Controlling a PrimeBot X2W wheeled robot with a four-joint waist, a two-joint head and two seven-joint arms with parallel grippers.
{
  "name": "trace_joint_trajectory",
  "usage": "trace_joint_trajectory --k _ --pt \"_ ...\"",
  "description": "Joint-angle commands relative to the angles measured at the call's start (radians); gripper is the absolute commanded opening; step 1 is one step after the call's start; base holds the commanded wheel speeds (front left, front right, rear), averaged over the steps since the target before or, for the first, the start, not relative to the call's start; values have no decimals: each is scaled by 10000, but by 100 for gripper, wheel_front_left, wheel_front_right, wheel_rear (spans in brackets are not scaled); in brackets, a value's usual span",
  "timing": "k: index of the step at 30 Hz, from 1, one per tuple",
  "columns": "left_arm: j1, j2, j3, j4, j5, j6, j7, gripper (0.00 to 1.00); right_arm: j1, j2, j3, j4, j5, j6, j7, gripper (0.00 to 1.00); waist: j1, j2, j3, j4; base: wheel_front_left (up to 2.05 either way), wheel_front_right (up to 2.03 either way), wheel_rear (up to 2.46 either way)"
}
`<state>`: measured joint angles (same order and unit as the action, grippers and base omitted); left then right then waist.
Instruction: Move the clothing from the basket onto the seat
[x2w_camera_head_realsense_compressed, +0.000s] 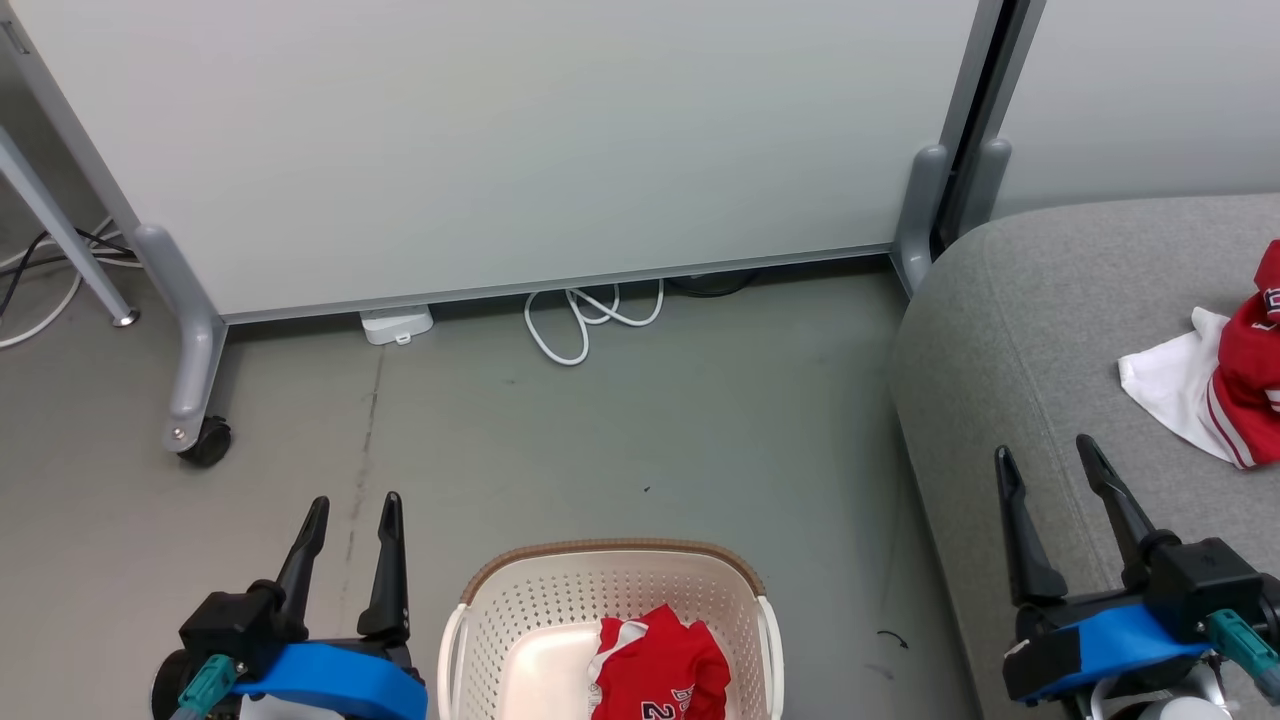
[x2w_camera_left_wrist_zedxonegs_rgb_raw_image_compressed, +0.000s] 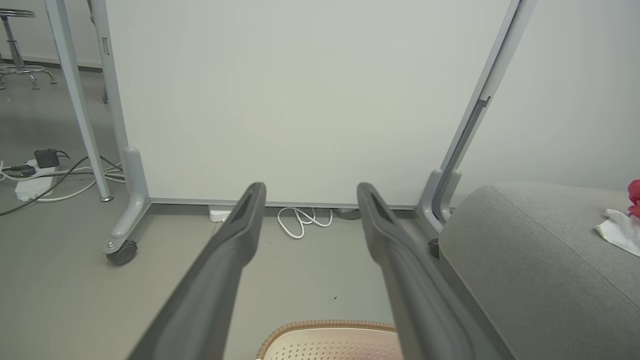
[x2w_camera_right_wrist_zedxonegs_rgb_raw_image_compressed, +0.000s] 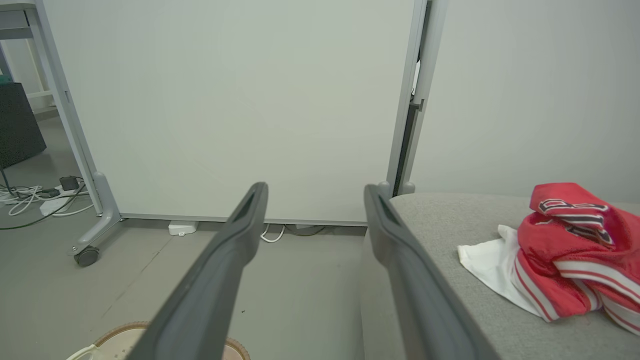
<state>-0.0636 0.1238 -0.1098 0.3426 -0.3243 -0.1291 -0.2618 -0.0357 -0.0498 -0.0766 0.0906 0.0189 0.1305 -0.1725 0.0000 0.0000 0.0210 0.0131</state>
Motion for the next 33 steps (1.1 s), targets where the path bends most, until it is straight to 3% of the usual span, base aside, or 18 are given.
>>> trace_joint_trajectory --k 1,12,19,33 --pt "-111 47 -17 16 35 -16 -48 100 88 -13 26 -46 29 5 -51 100 0 0 16 5 0 0 0" --pt "-307 46 -149 20 4 -16 -48 100 -96 -13 156 -100 276 5 -232 100 0 0 417 -54 0 0 0" --pt "-968 34 -742 590 -44 -16 -48 100 -478 -13 259 -397 328 5 -252 100 0 0 1434 -210 0 0 0" --pt "-3575 359 -3480 3293 -221 -14 -40 100 -1706 -11 693 -1042 319 5 -465 100 0 0 4751 -1064 0 0 0"
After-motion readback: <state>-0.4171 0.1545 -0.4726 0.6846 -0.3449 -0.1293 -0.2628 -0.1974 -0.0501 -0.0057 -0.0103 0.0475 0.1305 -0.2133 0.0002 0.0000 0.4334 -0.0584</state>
